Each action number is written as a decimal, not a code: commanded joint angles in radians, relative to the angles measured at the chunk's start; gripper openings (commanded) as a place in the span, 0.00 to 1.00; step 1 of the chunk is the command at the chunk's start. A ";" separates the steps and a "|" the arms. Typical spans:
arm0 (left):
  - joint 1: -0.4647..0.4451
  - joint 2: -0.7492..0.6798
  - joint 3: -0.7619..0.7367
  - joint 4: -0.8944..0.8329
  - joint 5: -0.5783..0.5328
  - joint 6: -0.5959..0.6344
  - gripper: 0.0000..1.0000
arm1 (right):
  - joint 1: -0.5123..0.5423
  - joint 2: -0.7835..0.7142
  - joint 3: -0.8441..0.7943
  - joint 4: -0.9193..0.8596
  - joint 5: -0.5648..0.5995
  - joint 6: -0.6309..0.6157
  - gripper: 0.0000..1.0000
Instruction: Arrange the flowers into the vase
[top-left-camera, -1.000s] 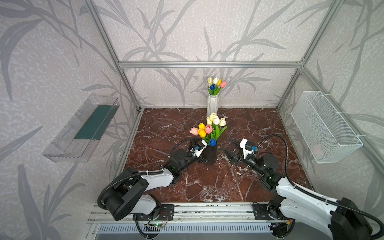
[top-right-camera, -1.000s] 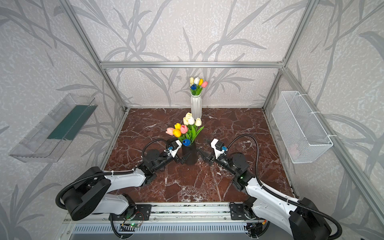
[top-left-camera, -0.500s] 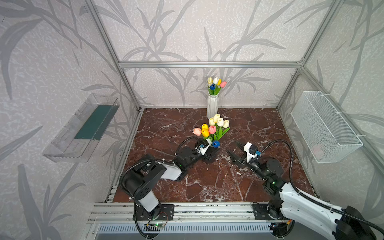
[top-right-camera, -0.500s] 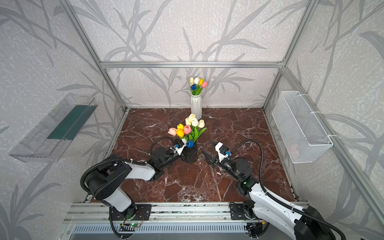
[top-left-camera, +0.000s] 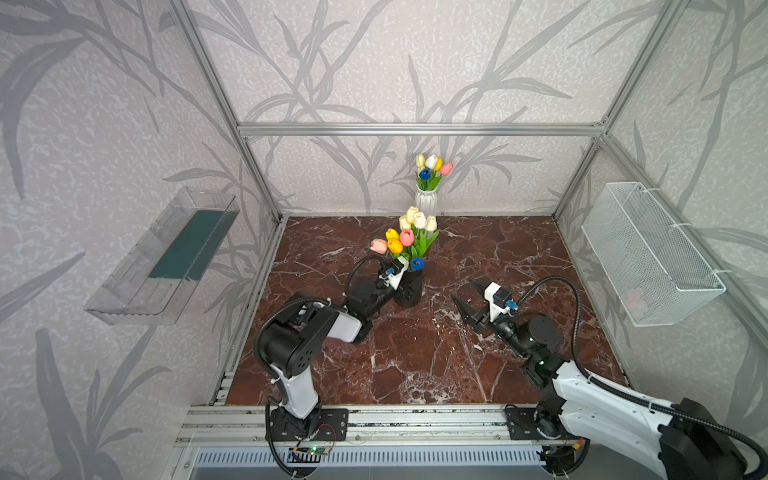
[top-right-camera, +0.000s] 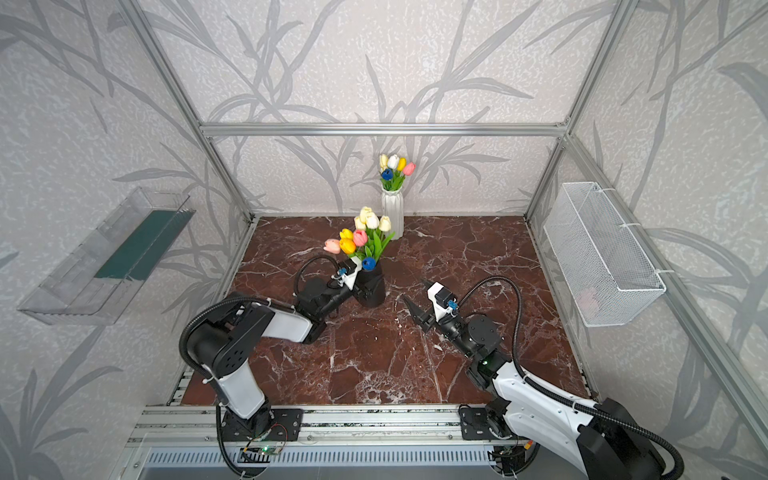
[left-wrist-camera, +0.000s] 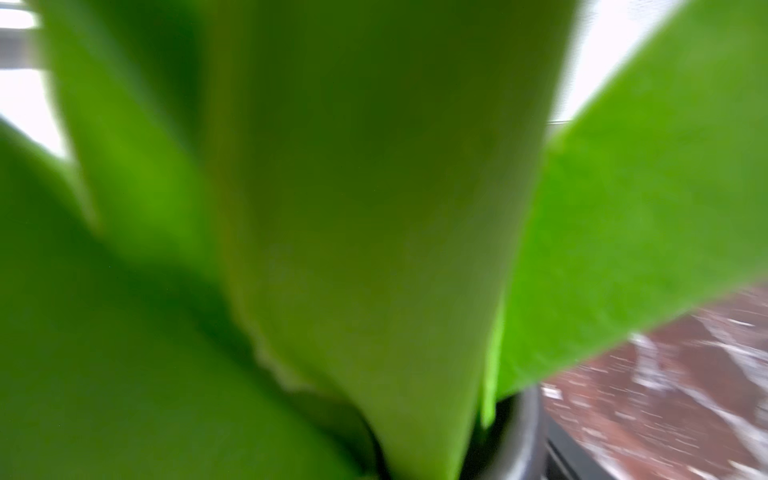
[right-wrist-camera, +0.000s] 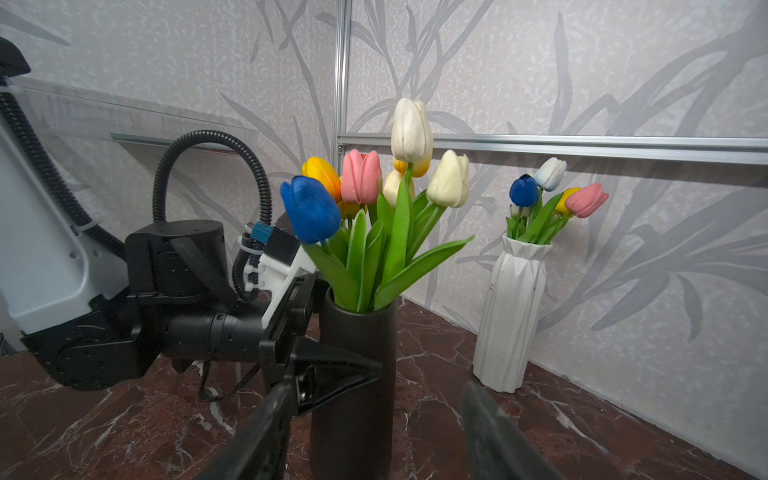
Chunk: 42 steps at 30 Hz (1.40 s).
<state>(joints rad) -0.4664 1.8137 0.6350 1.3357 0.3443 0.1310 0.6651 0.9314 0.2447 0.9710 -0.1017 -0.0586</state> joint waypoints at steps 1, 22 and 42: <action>0.101 0.060 0.139 0.082 0.052 -0.008 0.09 | 0.002 0.009 0.032 0.075 0.045 -0.023 0.65; 0.290 0.616 1.013 -0.131 0.153 -0.143 0.10 | 0.001 -0.137 0.010 -0.074 0.130 -0.090 0.77; 0.300 0.408 0.678 -0.116 0.081 -0.091 0.99 | 0.001 -0.181 0.015 -0.082 0.167 -0.105 0.82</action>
<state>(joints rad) -0.1673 2.3169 1.4132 1.1370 0.4622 0.0086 0.6651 0.7639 0.2447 0.8593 0.0383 -0.1513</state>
